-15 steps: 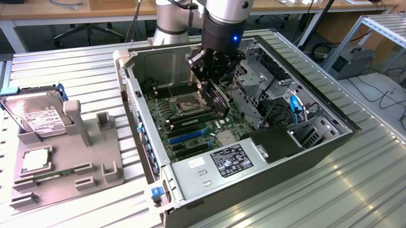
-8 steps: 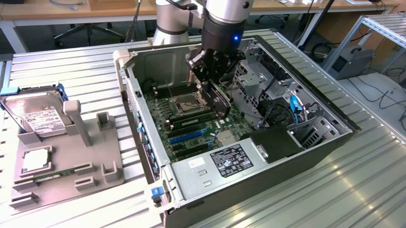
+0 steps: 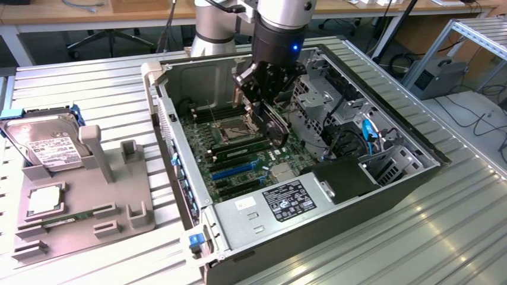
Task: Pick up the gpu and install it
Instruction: 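Insert the gpu into the slot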
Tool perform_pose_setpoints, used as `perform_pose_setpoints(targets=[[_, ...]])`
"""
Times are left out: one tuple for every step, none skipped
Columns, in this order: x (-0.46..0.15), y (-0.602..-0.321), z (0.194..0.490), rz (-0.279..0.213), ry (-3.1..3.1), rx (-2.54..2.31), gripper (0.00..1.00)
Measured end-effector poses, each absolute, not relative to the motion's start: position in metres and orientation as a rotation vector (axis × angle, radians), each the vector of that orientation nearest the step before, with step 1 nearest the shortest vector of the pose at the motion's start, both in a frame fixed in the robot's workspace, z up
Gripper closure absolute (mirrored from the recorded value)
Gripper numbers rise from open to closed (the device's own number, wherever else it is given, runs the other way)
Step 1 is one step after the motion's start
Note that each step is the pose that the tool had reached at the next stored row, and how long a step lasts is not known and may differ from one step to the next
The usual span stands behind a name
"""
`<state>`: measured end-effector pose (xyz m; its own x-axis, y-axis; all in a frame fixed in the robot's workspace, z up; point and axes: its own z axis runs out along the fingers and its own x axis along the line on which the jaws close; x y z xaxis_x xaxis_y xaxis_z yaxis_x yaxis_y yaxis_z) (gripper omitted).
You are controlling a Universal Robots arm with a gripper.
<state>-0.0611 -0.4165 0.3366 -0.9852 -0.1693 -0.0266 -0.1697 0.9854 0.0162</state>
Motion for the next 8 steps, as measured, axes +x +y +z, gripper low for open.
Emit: perform_pose_setpoints(targets=[[-0.0611,-0.4165,0.3366,0.029,3.105,-0.271,0.73],[-0.061,-0.4165,0.3367,0.029,3.104,-0.276,0.73],[-0.0611,-0.4165,0.3366,0.029,3.104,-0.281,0.73],[-0.061,-0.4165,0.3366,0.029,3.103,-0.288,0.73],[-0.0611,-0.4165,0.3366,0.029,3.102,-0.296,0.73],[-0.061,-0.4165,0.3366,0.029,3.102,-0.301,0.73],[-0.0611,-0.4165,0.3366,0.029,3.102,-0.305,0.73],[-0.0611,-0.4165,0.3366,0.029,3.101,-0.311,0.73]])
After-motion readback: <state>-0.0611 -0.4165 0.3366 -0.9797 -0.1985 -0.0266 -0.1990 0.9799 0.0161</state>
